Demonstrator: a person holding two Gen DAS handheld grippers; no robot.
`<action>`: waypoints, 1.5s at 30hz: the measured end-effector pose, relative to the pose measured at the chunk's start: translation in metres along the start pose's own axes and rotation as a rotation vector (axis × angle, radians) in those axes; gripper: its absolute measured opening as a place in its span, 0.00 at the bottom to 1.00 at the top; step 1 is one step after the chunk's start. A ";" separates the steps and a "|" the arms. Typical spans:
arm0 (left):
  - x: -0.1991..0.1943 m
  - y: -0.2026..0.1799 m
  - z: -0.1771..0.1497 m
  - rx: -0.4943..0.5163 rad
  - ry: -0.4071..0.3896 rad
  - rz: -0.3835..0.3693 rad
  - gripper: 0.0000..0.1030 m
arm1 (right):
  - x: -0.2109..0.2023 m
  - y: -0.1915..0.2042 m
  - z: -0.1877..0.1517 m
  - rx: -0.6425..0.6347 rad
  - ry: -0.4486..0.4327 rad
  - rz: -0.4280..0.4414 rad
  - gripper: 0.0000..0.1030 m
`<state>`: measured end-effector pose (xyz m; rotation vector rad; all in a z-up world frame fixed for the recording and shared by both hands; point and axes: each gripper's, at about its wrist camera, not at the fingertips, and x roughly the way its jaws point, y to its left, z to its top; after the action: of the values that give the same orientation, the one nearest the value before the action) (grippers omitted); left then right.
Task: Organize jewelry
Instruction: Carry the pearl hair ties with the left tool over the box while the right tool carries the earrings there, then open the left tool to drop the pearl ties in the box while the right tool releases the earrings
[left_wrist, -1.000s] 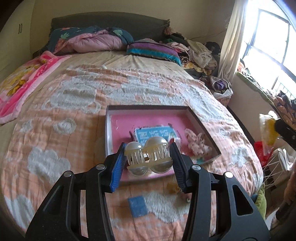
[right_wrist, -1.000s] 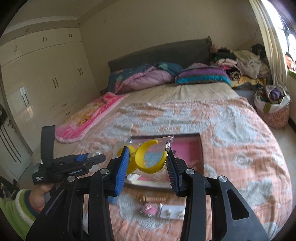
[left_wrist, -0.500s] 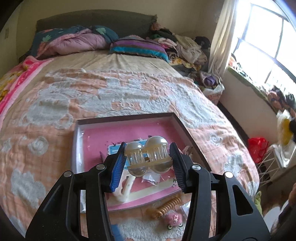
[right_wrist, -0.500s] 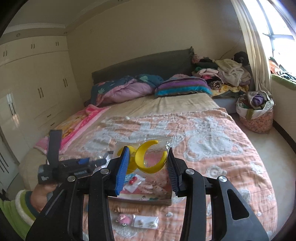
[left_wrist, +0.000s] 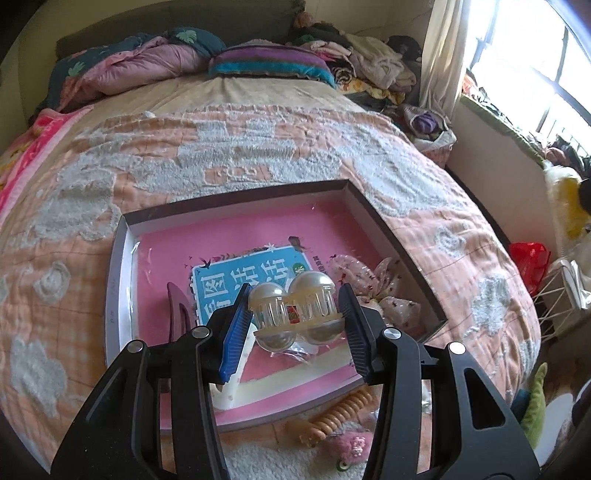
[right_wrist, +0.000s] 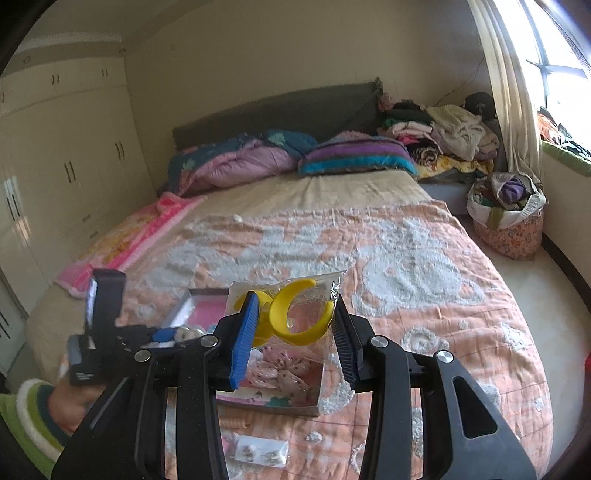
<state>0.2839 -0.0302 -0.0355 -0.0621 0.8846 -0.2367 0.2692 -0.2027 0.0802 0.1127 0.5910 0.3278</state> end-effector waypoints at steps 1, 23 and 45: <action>0.003 0.002 -0.001 -0.002 0.005 0.007 0.38 | 0.007 0.001 -0.003 -0.004 0.013 -0.003 0.37; 0.031 0.027 -0.016 -0.044 0.071 0.025 0.38 | 0.108 0.016 -0.061 -0.022 0.244 0.016 0.37; 0.017 0.020 -0.023 -0.019 0.058 0.059 0.54 | 0.062 0.006 -0.053 0.028 0.177 0.027 0.65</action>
<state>0.2799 -0.0137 -0.0659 -0.0470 0.9452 -0.1752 0.2863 -0.1756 0.0053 0.1193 0.7698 0.3576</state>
